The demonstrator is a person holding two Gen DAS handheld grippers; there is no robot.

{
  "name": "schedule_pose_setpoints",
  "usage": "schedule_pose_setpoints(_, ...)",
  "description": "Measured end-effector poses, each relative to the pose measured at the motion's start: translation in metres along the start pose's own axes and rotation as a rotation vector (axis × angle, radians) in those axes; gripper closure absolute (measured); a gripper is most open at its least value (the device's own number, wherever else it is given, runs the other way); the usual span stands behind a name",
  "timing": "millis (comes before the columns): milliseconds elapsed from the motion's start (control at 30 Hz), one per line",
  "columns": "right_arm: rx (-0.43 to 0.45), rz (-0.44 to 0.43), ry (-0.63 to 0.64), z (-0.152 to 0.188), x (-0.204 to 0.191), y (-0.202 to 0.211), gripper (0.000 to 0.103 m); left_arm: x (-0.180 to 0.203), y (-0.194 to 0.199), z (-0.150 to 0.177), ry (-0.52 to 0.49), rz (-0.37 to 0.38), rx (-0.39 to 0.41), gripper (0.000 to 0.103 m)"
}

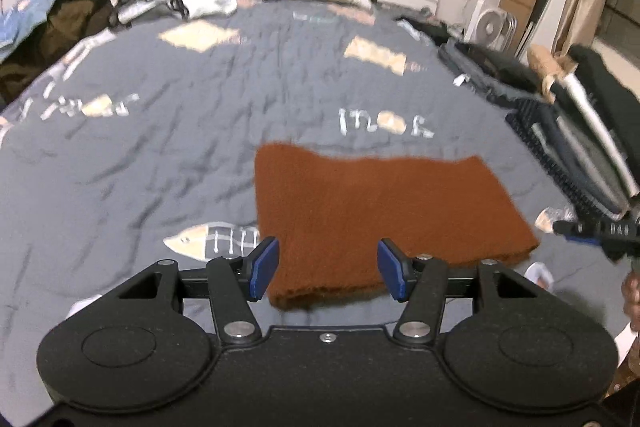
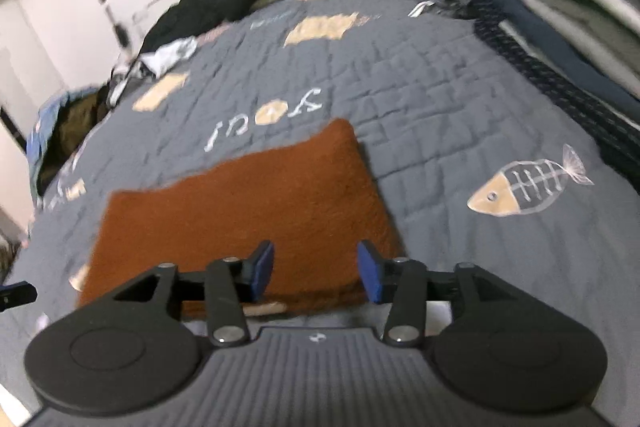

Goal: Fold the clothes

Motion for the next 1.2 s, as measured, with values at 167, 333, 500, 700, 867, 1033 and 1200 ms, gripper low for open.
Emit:
schedule_pose_setpoints(167, 0.021, -0.007, 0.04, 0.0, -0.027, 0.052, 0.051, 0.013, 0.049, -0.011, -0.008, 0.006, 0.052, 0.049)
schedule_pose_setpoints(333, 0.072, -0.019, 0.08, -0.002, -0.05, 0.105, 0.046, 0.023, 0.095, -0.009, -0.032, 0.012, 0.097, 0.047)
schedule_pose_setpoints(500, 0.107, -0.023, 0.104, 0.004, -0.063, 0.143, 0.037, 0.024, 0.129, 0.007, -0.044, 0.023, 0.136, 0.043)
schedule_pose_setpoints(700, 0.097, -0.02, 0.1, 0.015, -0.062, 0.156, 0.031, 0.013, 0.124, 0.02, -0.041, 0.007, 0.101, 0.043)
schedule_pose_setpoints(867, 0.086, -0.011, 0.078, 0.021, -0.057, 0.149, 0.03, 0.009, 0.098, 0.019, -0.014, 0.024, 0.07, 0.043)
schedule_pose_setpoints(1033, 0.057, -0.017, 0.068, 0.023, -0.05, 0.129, 0.03, -0.004, 0.054, 0.021, 0.034, 0.092, 0.012, 0.043)
schedule_pose_setpoints(1200, 0.015, 0.013, 0.069, 0.019, -0.036, 0.092, 0.03, -0.035, -0.005, 0.022, 0.108, 0.146, -0.056, 0.043)
Point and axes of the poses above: each gripper's, at about its wrist camera, not at the fingertips, and y roughly against the way its jaws point, x to its right, z to its underside, the point moved 1 cm from there along -y, roughly the way its jaws point, and after that the axes turned 2 degrees about -z, right-handed, at the moved point
